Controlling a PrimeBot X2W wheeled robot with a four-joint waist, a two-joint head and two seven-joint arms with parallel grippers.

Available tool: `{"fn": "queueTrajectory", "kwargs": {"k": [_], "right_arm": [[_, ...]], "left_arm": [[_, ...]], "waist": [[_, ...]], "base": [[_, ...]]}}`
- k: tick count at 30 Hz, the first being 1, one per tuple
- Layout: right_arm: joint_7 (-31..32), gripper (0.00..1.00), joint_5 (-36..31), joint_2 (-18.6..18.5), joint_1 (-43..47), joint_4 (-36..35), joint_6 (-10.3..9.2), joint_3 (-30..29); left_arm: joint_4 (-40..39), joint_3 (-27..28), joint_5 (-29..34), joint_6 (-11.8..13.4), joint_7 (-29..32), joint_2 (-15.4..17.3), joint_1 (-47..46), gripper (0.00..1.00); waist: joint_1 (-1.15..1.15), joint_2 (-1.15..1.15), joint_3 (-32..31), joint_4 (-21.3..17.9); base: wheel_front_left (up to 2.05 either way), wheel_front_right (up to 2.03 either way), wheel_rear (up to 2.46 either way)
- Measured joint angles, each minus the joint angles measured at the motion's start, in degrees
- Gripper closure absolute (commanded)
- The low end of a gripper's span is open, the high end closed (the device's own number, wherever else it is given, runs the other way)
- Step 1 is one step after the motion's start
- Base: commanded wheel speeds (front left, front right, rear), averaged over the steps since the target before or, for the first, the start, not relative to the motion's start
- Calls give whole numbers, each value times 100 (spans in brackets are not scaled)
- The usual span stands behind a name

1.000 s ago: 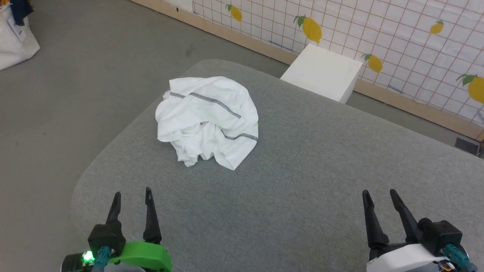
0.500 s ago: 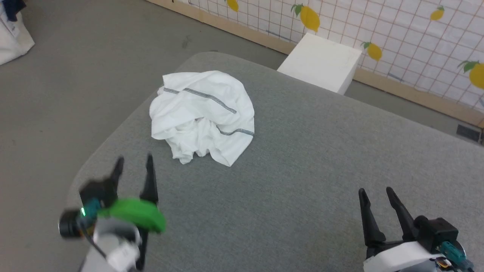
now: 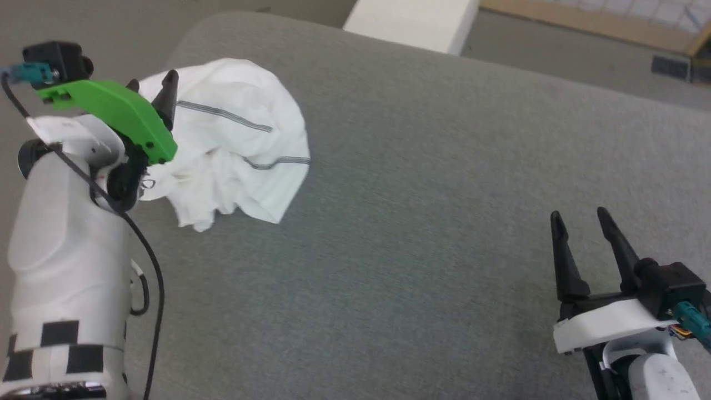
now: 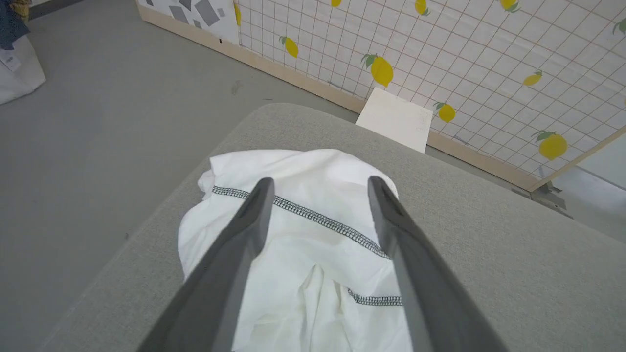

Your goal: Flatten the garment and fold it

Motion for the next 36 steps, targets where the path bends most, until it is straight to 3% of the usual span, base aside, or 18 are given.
{"fn": "queueTrajectory", "kwargs": {"k": [5, 15, 16, 17, 18, 23, 27, 36], "right_arm": [[24, 0, -30, 1, -30, -154, 0, -167], [24, 0, -22, -2, -41, -187, 0, -135], [23, 0, -22, -2, -57, -183, 0, -120], [23, 0, -22, -1, -74, -181, 0, -102], [22, 0, -22, -2, -93, -172, 0, -91], [14, 0, 24, -2, -113, -19, 0, -19], [-63, 0, 158, -2, -112, 186, 0, 100], [-363, 0, 681, 0, -85, 755, 0, 374]], "left_arm": [[554, 3, -167, 5, 832, 185, -225, 0], [1094, -100, -54, 385, 1032, 269, -170, 0], [1096, -93, -54, 387, 988, 289, -172, 7], [1088, -73, -54, 396, 840, 301, -170, 84], [1067, -53, -48, 413, 624, 309, -171, 100], [988, 22, -52, 408, -326, 216, -195, 100], [662, 26, -163, 190, -857, 129, -524, 100], [-434, -661, -393, -45, -968, -66, -1651, 100]], "waist": [[0, 0, 535, -390], [0, 0, 1324, -910], [0, 0, 1354, -941], [0, 0, 1379, -977], [0, 0, 1387, -1002], [0, 0, 1245, -1031], [0, 0, 969, -1033], [-1, 0, 122, -1298]], "base": [[0, 0, 0], [0, 0, 0], [0, 0, 0], [0, 0, 0], [0, 0, 0], [0, 0, 0], [0, 0, 0], [0, 0, 0]]}}
